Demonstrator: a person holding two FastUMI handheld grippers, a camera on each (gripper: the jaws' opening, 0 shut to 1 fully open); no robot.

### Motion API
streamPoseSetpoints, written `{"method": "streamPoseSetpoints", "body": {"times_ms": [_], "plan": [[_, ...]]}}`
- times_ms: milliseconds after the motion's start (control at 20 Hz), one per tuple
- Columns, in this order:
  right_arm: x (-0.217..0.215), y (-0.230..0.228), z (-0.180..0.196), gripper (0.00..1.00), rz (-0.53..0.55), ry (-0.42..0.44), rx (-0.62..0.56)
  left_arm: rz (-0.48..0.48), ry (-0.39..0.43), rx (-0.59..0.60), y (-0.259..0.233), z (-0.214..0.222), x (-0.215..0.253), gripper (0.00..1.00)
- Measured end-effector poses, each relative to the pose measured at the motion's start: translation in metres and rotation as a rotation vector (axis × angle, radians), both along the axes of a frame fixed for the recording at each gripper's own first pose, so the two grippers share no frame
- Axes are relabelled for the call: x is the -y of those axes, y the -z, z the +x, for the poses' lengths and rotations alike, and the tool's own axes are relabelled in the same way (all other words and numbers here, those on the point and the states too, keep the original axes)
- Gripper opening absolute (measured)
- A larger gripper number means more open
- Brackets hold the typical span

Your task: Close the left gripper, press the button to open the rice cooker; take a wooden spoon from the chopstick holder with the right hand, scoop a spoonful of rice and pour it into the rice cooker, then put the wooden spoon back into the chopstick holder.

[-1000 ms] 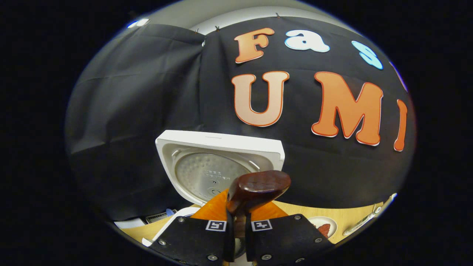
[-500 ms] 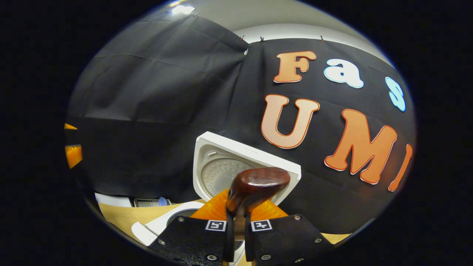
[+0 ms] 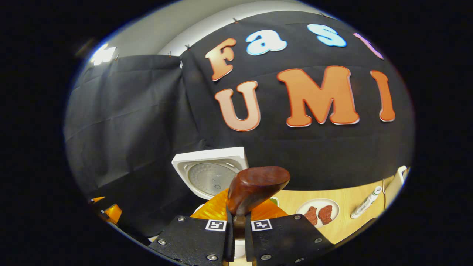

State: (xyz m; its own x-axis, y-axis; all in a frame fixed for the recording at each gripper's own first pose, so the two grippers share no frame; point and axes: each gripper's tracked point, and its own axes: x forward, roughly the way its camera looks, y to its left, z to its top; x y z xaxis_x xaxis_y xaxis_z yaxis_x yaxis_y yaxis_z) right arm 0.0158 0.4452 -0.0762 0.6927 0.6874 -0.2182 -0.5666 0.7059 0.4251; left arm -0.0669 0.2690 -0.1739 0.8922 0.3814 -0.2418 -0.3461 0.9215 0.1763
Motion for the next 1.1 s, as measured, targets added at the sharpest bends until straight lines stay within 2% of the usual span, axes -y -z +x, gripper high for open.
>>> {"method": "streamPoseSetpoints", "body": {"times_ms": [100,300,550,750,800,950,1100], "plan": [[0.042,0.014,-0.001,0.11,-0.001,0.065,-0.053,-0.022,0.006,-0.015,0.003,0.004,0.012,1.00],[0.132,0.037,-0.009,0.11,-0.017,0.199,-0.101,-0.076,0.038,-0.028,0.005,0.011,0.049,0.98],[0.225,0.064,-0.020,0.10,-0.077,0.326,-0.121,-0.028,0.052,-0.020,0.000,0.019,0.095,0.98],[0.289,0.096,-0.032,0.10,-0.086,0.413,-0.182,-0.045,0.075,-0.028,0.002,0.020,0.139,1.00],[0.304,0.107,-0.035,0.11,-0.092,0.433,-0.211,-0.036,0.073,-0.027,0.000,0.021,0.146,0.98],[0.340,0.130,-0.044,0.10,-0.096,0.489,-0.262,0.023,0.057,-0.013,-0.008,0.018,0.160,1.00],[0.367,0.155,-0.053,0.11,-0.097,0.523,-0.300,0.029,0.046,0.001,-0.015,0.019,0.176,0.98]]}}
